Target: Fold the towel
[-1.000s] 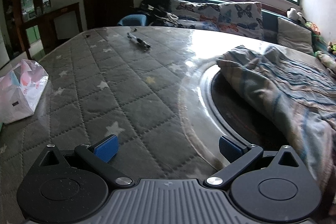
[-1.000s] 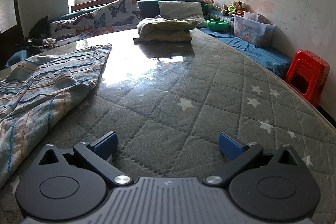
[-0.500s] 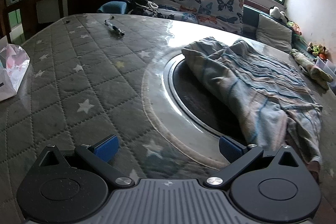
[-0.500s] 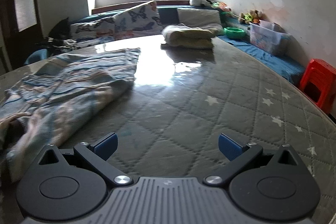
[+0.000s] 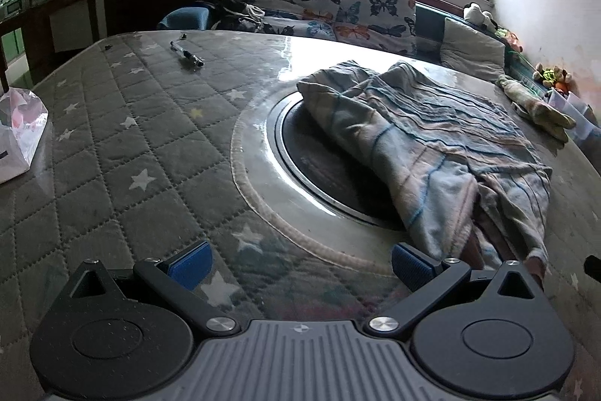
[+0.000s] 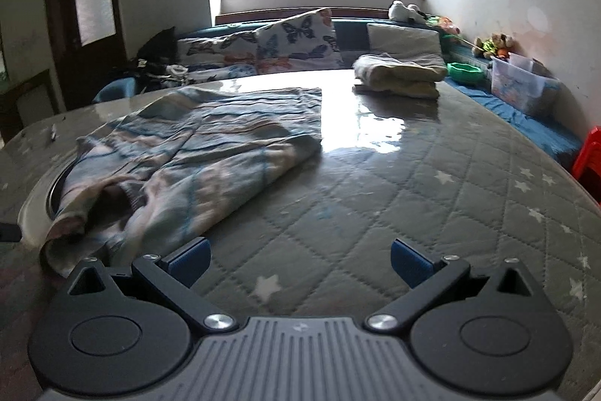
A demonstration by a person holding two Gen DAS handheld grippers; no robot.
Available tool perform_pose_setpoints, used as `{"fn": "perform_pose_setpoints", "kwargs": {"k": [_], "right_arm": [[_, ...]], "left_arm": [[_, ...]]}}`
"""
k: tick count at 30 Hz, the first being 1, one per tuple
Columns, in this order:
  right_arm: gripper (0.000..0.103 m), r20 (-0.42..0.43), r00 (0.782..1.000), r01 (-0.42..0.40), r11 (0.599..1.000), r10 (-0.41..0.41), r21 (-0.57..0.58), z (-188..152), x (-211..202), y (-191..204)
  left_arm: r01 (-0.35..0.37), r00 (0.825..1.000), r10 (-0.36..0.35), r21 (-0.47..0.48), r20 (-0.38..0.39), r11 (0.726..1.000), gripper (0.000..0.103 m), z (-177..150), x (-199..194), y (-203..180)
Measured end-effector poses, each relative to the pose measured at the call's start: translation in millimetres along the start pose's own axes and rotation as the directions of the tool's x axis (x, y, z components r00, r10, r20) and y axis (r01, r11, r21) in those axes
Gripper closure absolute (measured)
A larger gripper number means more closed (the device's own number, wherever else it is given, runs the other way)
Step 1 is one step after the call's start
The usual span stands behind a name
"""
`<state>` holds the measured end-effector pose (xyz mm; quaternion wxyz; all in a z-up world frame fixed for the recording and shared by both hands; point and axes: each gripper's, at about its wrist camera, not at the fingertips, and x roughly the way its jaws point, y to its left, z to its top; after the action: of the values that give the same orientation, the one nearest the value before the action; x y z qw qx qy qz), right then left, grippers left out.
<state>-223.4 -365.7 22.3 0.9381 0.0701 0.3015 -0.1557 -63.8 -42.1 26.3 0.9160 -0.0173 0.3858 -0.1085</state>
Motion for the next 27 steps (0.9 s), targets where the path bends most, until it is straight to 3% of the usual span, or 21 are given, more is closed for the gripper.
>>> {"fn": "perform_pose_setpoints", "kwargs": {"k": [15,27], "right_arm": [[0.000,-0.016,0.994,-0.107,0.992,0.106,-0.074,-14,-16,36],[0.000,-0.030,0.992,-0.127,0.988,0.125,-0.087,-21,-21,46]], "left_arm": [[0.023,1.000,-0.023,0.057,0.000,0.998,0.000,-14,-16,-12],[0.049,0.999,-0.049,0.108,-0.004,0.993,0.000,-24,-25,-24]]}}
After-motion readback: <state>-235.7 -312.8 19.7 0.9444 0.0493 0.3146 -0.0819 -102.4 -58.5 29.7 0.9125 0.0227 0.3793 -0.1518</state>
